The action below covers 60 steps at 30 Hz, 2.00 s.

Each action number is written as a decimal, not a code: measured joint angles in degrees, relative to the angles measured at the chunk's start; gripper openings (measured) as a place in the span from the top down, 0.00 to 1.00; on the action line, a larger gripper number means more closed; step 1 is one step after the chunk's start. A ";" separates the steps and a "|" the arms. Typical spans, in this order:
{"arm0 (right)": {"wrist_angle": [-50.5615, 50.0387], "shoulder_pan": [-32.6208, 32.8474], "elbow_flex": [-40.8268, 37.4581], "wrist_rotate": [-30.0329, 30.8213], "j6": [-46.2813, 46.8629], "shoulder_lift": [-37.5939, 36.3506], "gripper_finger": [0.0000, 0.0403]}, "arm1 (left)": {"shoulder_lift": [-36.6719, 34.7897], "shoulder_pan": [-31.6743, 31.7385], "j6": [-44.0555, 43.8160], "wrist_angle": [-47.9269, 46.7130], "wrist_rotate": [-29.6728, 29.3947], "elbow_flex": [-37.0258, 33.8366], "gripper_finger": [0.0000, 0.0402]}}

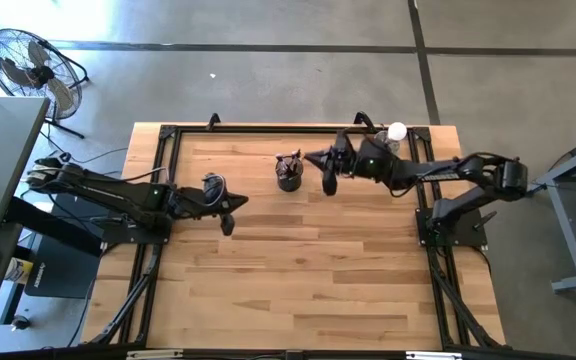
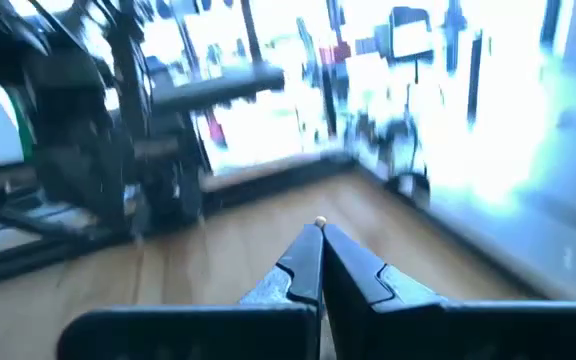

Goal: Pick & Place Makeup Brushes
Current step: Put the small white make-up brush into the black container, then return to Home Position

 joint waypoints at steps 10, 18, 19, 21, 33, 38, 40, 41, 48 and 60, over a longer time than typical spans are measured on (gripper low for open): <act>0.09 -3.93 3.69 -0.18 -17.47 7.04 1.00 | 6.75 0.00 -4.31 6.85 -0.06 0.02 1.00; -2.66 -3.40 3.67 0.08 -15.59 12.44 0.99 | 7.55 0.05 -4.35 7.54 -2.41 0.02 1.00; -4.14 -3.23 4.04 0.12 -15.19 11.69 0.98 | 7.55 0.07 -4.35 7.48 -2.43 0.02 1.00; -8.25 -3.09 5.30 0.05 -14.74 9.92 0.94 | 7.55 0.07 -4.29 7.53 -2.43 0.02 1.00; -27.69 -1.42 15.08 0.29 -14.49 6.15 0.68 | 7.33 -0.04 -5.10 6.27 -3.67 0.04 1.00; -27.68 -0.40 16.48 0.59 -11.15 5.96 0.67 | 7.28 0.00 -1.33 4.62 -1.82 0.04 1.00; -27.85 -0.17 16.70 0.60 -11.04 5.69 0.69 | 6.25 0.00 3.34 3.95 0.81 0.04 1.00; -27.89 -0.05 16.74 0.50 -11.01 5.69 0.70 | 5.51 0.00 5.49 3.68 1.94 0.04 1.00; -30.79 3.05 16.70 -2.35 -5.22 5.69 0.88 | -2.29 -0.02 13.01 -6.33 4.57 0.10 1.00; -29.72 14.15 16.70 7.82 2.46 5.71 0.99 | -23.81 -0.07 20.39 -8.46 13.91 -12.45 1.00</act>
